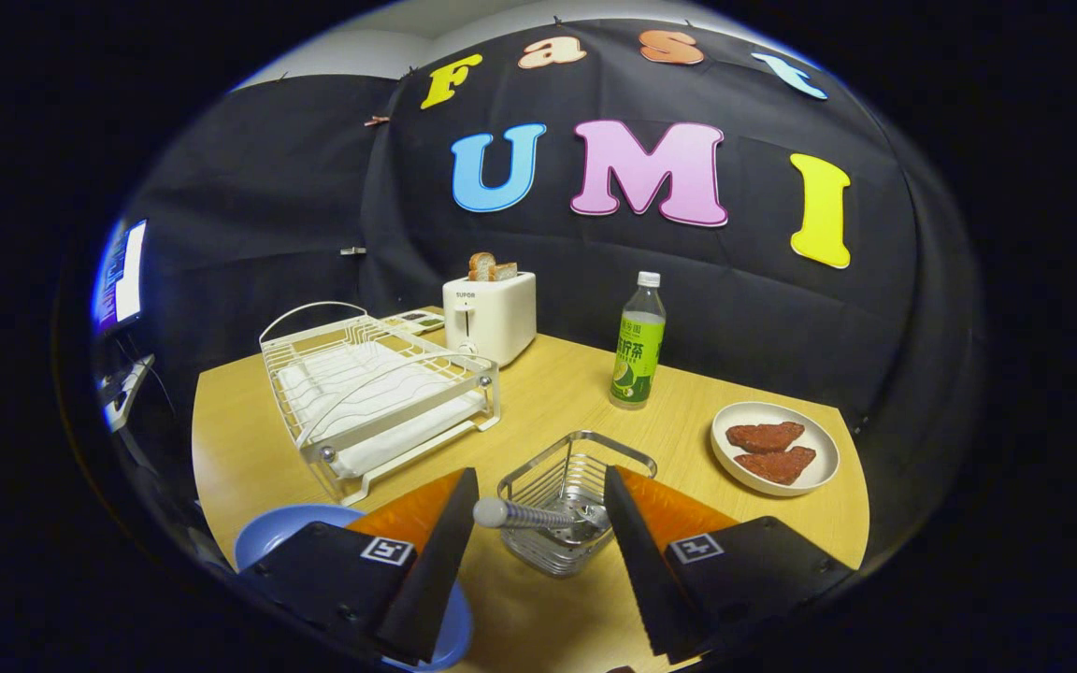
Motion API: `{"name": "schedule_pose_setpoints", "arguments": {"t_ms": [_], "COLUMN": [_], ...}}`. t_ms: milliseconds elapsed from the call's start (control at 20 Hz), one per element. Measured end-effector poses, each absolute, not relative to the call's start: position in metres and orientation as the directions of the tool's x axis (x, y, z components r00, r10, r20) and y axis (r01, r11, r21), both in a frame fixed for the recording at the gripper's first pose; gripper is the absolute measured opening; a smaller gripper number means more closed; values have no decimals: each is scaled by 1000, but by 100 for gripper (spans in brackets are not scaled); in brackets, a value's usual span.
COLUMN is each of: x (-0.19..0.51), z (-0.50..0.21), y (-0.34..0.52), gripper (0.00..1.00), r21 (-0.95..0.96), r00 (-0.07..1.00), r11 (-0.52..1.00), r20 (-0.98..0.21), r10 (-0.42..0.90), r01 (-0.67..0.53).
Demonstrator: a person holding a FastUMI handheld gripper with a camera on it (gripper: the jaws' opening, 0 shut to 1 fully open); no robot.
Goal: Take the plate from the dish rack, then take the spoon from the basket and place it into the plate.
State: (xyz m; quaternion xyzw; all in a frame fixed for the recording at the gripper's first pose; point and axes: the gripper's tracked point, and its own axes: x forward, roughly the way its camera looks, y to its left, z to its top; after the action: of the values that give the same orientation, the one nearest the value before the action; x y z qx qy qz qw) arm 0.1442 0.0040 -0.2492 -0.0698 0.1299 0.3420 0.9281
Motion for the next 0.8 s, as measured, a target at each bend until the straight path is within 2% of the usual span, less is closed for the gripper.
{"name": "schedule_pose_setpoints", "arguments": {"t_ms": [150,300,350,450,600,700,750,800], "x": [149,152,152,154,164,176,178,177], "z": [-254,-252,-250,-250,-245,-237,-238,-239], "y": [7,14,16,19,17,10,10,10], "gripper": [62,51,44,36,31,26,19,18], "r21": [-55,-76,-79,-84,-106,-131,-113,-99], "r00": [732,732,735,742,770,804,799,794], "r11": [754,746,748,755,780,807,808,809], "r20": [-294,-284,-279,-283,-289,-267,-278,-289], "r10": [615,619,618,608,569,531,533,534], "r01": [-655,-661,-659,-650,-617,-576,-578,-580]}}
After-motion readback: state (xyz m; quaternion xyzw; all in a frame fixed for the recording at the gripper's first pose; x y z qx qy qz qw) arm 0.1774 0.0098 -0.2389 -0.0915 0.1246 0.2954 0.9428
